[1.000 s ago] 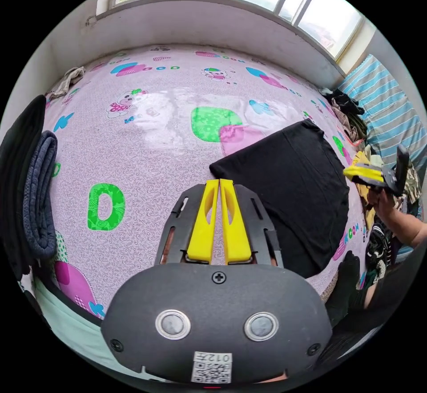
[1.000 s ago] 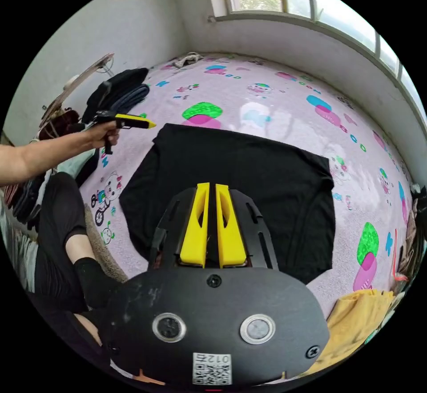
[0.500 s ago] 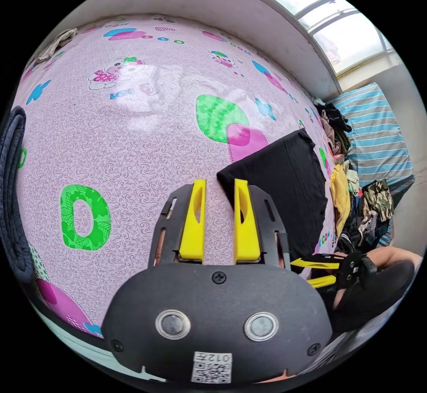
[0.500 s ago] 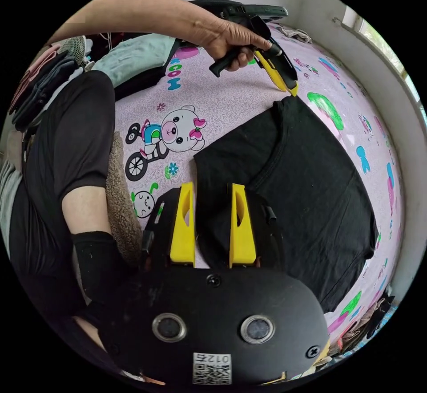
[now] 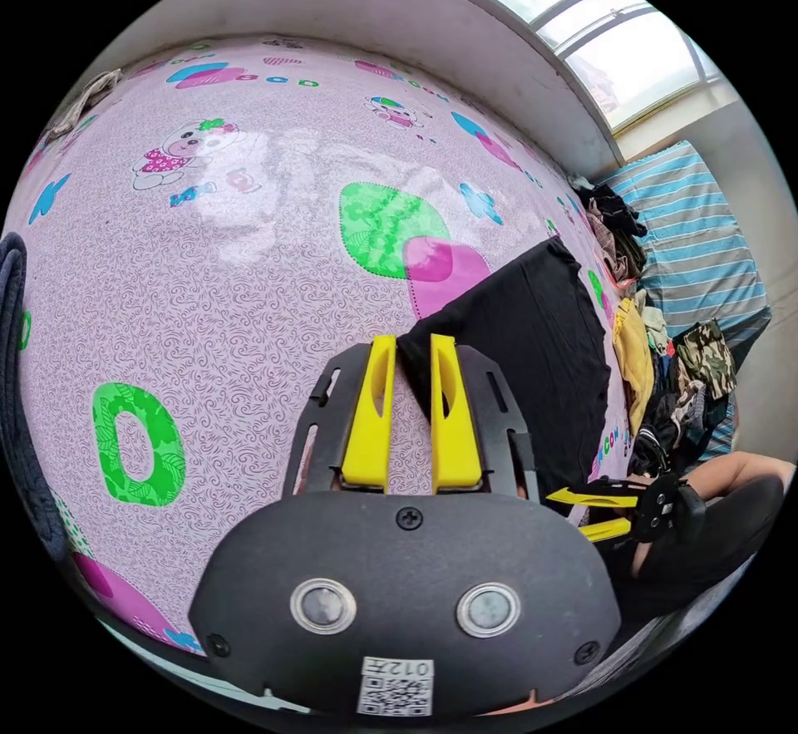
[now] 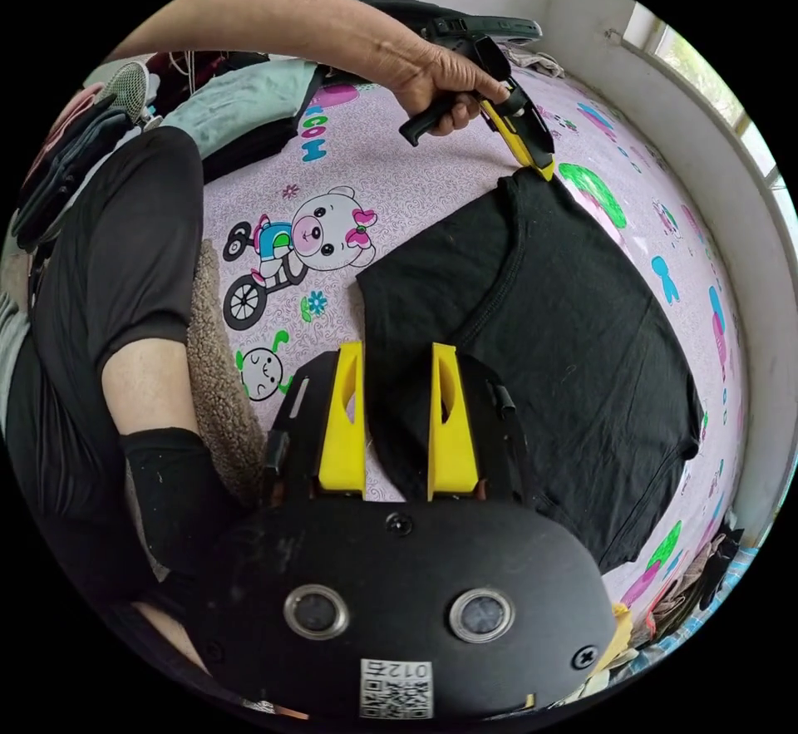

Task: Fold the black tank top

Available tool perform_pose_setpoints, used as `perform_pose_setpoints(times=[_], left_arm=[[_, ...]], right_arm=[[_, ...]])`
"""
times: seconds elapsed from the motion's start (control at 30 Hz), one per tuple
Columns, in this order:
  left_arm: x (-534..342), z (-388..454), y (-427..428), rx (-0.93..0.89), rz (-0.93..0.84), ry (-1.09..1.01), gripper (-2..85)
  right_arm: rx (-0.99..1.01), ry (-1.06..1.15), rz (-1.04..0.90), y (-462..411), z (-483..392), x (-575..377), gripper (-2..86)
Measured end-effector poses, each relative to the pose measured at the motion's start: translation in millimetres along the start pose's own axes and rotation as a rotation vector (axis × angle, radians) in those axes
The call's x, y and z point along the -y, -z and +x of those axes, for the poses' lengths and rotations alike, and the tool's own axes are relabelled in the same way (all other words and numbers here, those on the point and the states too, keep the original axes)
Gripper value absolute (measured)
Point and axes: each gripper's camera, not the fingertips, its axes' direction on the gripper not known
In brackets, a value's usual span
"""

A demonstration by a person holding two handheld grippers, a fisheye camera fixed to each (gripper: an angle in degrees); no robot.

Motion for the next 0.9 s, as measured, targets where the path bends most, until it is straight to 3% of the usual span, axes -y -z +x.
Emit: perform_pose_setpoints(times=[0.3, 0.5, 0.67, 0.9], left_arm=[[12, -10, -2, -0.021, -0.002, -0.008, 4.2], [22, -10, -4, -0.014, -0.014, -0.022, 3.2], [30, -11, -5, -0.017, -0.026, -0.016, 2.2], [39, -6, -1, 0.040, -0.107, -0.054, 1.5]], right_arm=[[0.020, -0.111, -0.010, 22, 2, -27, 14.0], [-0.021, -0.048, -0.058, 34, -40, -9, 13.5], [-0.035, -0.099, -0.021, 86, -35, 12, 3.6], [0.031, -0.064, -0.038, 183, -58, 76, 1.3]])
